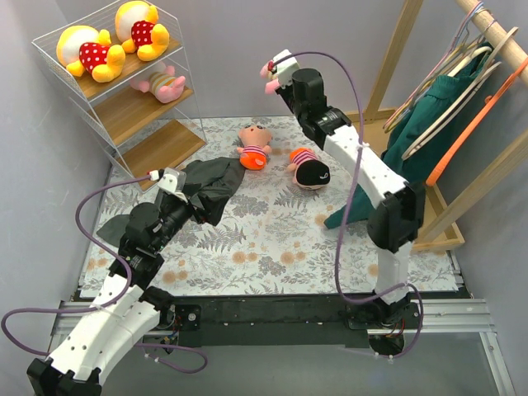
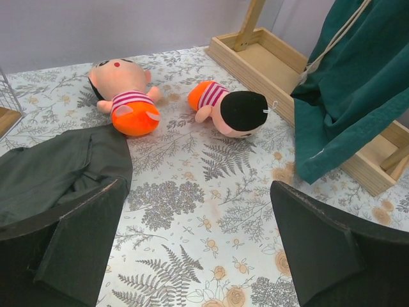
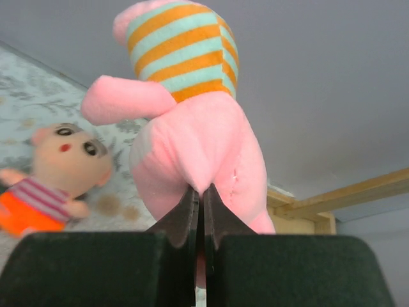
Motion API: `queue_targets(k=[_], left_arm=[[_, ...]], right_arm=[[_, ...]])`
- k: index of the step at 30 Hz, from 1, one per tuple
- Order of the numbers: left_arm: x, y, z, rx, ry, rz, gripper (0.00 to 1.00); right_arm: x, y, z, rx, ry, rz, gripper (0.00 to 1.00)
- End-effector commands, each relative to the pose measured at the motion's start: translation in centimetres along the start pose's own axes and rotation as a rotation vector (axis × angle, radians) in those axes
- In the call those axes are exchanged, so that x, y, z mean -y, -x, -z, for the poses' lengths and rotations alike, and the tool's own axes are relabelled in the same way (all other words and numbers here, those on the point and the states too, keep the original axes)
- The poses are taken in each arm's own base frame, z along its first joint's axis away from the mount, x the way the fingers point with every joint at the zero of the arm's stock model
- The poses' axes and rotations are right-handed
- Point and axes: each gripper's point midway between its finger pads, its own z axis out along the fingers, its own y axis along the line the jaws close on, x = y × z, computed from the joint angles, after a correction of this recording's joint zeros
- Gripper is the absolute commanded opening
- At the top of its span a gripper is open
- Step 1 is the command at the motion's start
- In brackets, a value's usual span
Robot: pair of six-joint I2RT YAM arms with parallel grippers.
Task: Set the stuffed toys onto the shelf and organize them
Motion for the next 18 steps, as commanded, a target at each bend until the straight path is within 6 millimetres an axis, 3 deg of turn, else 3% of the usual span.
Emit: queue_targets(k=[1,2,3,4,5,6,7,9,10,13,14,16,17,18], left_arm=[[-0.3,0.1,0.1,0.005,0.017,-0.018,0.98],[-0.3,0.0,0.0,0.000,0.018,-0.017,0.98],[-0.4,-0.1,0.0,-0.001,0.020,-0.017,0.98],[-0.4,-0.2,-0.1,-0.005,0.021,-0.015,0.98],[-0.5,-0.2,-0.1,-0.008,0.023,-0.015,0.98],[-0.5,-0.2,-0.2,-0.011,0.024,-0.014,0.98],[-0.5,-0.3,-0.3,-0.014,0.026,-0.009,0.98],[-0.7,-0.6,-0.5,-0.022,0.034,-0.001,0.98],[-0.6,-0.7,-0.5,-0.028,0.031,0.002,0.98],[-0.3,-0.9,-0.7,-0.039,0.010,0.003,0.98],[-0.3,-1.0,-0.7,-0.041,0.009,0.003,0.98],[-0.2,-1.0,-0.7,-0.044,0.008,0.007,0.98],[-0.2,-1.0,-0.7,-0.041,0.007,0.006,0.98],[-0.2,-1.1,-0.6,-0.045,0.005,0.007,0.98]], right_arm=[[-4.3,-1.3,6.3,-0.062,0.153,-0.118,0.01],[-5.8,-1.1,7.6,-0.055,0.188,-0.129,0.01],[-6.1,-0.5,9.5,-0.037,0.212,-0.176,0.01],[-8.2,-1.9,10.6,-0.068,0.263,-0.181,0.01],[-9.1,-2.4,11.6,-0.078,0.297,-0.195,0.01],[-9.7,-1.7,13.4,-0.061,0.350,-0.244,0.01],[-11.2,-3.3,14.5,-0.095,0.394,-0.250,0.01],[-12.2,-3.0,17.1,-0.074,0.490,-0.298,0.01],[-13.3,-4.4,17.8,-0.107,0.529,-0.333,0.01],[-14.6,-4.4,20.8,-0.096,0.655,-0.417,0.01],[-15.4,-6.1,21.4,-0.134,0.676,-0.429,0.01],[-16.0,-6.1,22.9,-0.124,0.736,-0.487,0.01],[-17.4,-8.5,23.5,-0.180,0.763,-0.524,0.01],[-18.0,-8.5,24.6,-0.176,0.817,-0.554,0.01]])
